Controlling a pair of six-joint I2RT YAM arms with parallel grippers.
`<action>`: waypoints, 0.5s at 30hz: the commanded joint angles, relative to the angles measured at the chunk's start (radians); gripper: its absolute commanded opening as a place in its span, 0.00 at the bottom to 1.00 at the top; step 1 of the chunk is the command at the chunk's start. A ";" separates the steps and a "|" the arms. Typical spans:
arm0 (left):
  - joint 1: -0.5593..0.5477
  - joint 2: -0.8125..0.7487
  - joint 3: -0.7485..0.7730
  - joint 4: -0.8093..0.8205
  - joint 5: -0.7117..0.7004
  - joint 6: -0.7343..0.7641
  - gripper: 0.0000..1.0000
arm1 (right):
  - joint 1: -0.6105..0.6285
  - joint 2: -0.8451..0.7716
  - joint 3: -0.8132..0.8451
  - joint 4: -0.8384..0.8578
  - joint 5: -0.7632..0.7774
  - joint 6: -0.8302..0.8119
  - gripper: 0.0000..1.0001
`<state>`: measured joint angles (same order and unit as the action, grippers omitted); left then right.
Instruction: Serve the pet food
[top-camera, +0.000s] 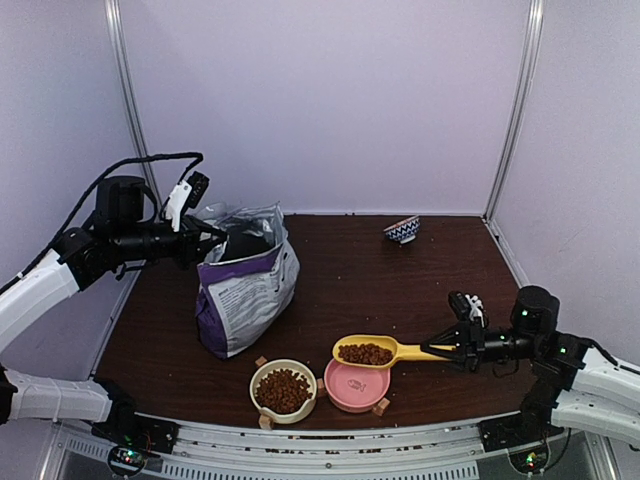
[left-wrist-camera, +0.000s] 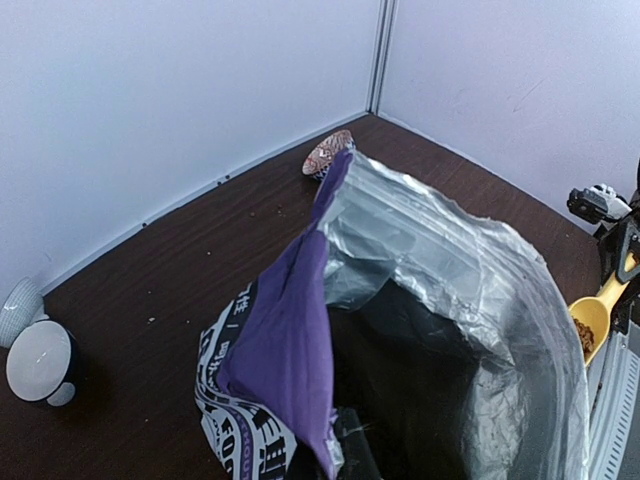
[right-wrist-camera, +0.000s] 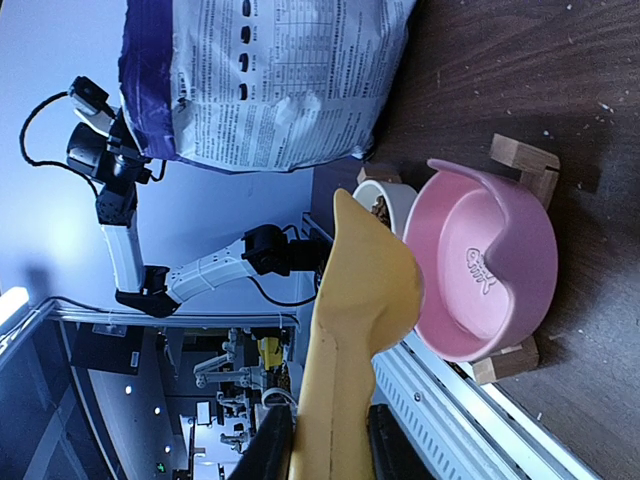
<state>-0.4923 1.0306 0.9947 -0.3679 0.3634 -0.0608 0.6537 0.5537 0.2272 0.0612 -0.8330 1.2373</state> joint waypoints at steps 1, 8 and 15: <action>0.010 -0.009 -0.010 0.009 0.006 0.024 0.00 | -0.008 -0.011 0.071 -0.181 0.026 -0.115 0.14; 0.010 -0.010 -0.010 0.000 0.012 0.024 0.00 | -0.008 0.008 0.139 -0.321 0.029 -0.183 0.14; 0.009 -0.012 -0.009 -0.006 0.017 0.025 0.00 | -0.009 0.037 0.245 -0.493 0.044 -0.262 0.14</action>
<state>-0.4927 1.0306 0.9943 -0.3691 0.3748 -0.0605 0.6502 0.5819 0.4076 -0.3370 -0.8066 1.0409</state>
